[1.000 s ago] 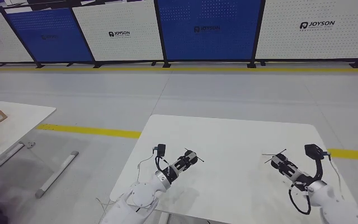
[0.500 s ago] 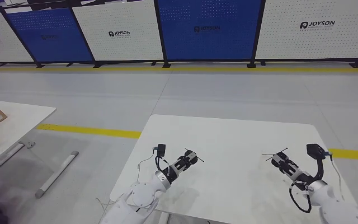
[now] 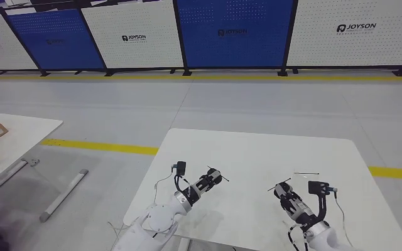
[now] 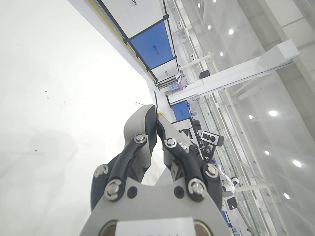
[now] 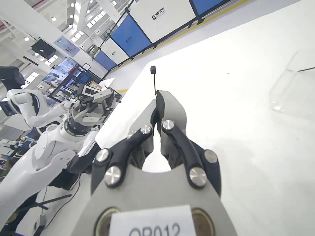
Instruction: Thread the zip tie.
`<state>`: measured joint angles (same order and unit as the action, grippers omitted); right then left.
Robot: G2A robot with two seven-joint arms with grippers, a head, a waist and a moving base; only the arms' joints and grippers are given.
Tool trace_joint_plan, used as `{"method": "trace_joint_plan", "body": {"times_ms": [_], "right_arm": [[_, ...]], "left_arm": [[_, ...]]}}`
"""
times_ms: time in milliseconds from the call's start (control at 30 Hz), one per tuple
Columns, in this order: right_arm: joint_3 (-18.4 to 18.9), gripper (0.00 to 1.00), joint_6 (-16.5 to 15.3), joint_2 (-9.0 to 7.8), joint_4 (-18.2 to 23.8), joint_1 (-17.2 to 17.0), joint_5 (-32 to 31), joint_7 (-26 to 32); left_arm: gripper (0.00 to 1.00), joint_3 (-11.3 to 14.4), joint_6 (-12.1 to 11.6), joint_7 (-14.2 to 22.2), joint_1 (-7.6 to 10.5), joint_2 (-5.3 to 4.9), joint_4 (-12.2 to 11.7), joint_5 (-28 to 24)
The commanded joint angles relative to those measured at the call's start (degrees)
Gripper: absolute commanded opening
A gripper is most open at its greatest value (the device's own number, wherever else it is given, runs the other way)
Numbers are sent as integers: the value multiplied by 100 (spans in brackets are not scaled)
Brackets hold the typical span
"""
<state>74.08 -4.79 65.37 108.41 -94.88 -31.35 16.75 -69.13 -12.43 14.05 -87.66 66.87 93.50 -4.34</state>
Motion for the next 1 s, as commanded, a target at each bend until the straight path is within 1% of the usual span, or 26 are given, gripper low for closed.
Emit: {"method": "trace_joint_plan", "body": {"times_ms": [0, 300, 333, 367, 433, 500, 567, 600, 667, 733, 767, 967], "right_arm": [[9, 0, -6, -1, 2, 3, 11, 16], [9, 0, -6, -1, 2, 3, 11, 16], [9, 0, -6, -1, 2, 3, 11, 16], [9, 0, -6, -1, 2, 3, 11, 16], [9, 0, -6, -1, 2, 3, 11, 16], [9, 0, -6, -1, 2, 3, 11, 16], [9, 0, -6, -1, 2, 3, 11, 16], [9, 0, -6, -1, 2, 3, 11, 16], [9, 0, -6, -1, 2, 3, 11, 16], [9, 0, -6, -1, 2, 3, 11, 16], [9, 0, -6, -1, 2, 3, 11, 16], [9, 0, -6, -1, 2, 3, 11, 16]], "left_arm": [[0, 0, 0, 0, 0, 0, 0, 0], [0, 0, 0, 0, 0, 0, 0, 0], [0, 15, 33, -30, 13, 3, 6, 32], [0, 42, 150, -170, 54, 8, 29, 226], [0, 152, 349, -449, 89, 35, 105, 404], [0, 318, 503, -566, 133, 60, 183, 628], [0, 488, 655, -776, 155, 88, 220, 885], [0, 636, 747, -877, 179, 113, 227, 1028], [0, 844, 877, -1018, 237, 153, 185, 1220], [0, 1054, 897, -1056, 305, 199, 103, 1236], [0, 1098, 873, -1075, 330, 213, 70, 1203], [0, 1105, 861, -1092, 334, 217, 62, 1185]]}}
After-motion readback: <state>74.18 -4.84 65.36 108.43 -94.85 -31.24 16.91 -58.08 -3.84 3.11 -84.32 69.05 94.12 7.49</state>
